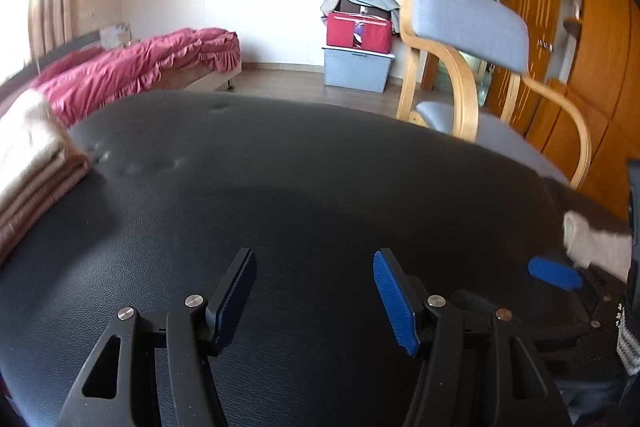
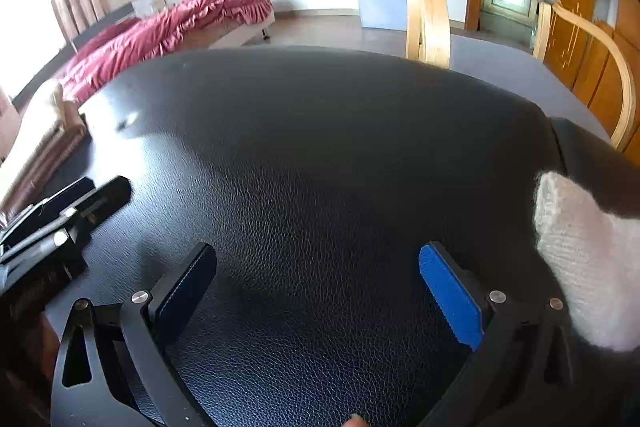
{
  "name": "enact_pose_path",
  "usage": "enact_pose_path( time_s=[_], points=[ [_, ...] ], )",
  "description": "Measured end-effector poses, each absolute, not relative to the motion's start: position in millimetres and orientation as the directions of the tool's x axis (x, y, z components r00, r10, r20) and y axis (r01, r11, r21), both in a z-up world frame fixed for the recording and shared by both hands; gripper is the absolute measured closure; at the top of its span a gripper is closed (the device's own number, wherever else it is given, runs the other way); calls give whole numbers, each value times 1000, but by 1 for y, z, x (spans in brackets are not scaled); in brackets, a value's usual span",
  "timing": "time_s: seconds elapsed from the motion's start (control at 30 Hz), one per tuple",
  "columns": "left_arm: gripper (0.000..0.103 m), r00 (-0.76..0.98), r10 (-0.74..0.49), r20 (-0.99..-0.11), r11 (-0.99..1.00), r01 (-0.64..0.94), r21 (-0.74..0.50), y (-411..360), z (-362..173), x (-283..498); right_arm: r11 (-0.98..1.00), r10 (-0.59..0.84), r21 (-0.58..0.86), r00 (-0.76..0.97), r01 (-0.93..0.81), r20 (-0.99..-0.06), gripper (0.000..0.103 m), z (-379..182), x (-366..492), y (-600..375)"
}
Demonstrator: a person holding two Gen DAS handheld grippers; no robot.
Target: Fold clothes
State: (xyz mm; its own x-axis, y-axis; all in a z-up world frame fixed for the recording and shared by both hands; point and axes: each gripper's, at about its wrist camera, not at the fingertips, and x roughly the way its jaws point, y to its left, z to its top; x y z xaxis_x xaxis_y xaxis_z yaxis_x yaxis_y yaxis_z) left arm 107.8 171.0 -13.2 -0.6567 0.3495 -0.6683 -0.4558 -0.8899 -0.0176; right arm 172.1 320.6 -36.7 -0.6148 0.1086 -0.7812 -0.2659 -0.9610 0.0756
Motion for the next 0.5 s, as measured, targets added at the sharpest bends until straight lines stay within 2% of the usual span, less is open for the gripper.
enact_pose_path(
  time_s=[0.3,0.5],
  points=[
    [41,-654,356,-668,-894,-445,-41,171,-14,105,-952,199,-9,-599,-305,-775,0,-29,180,313],
    [41,-680,359,-639,-873,-487,28,180,-4,124,-900,337,-36,-644,-434,-687,0,19,226,326]
  ],
)
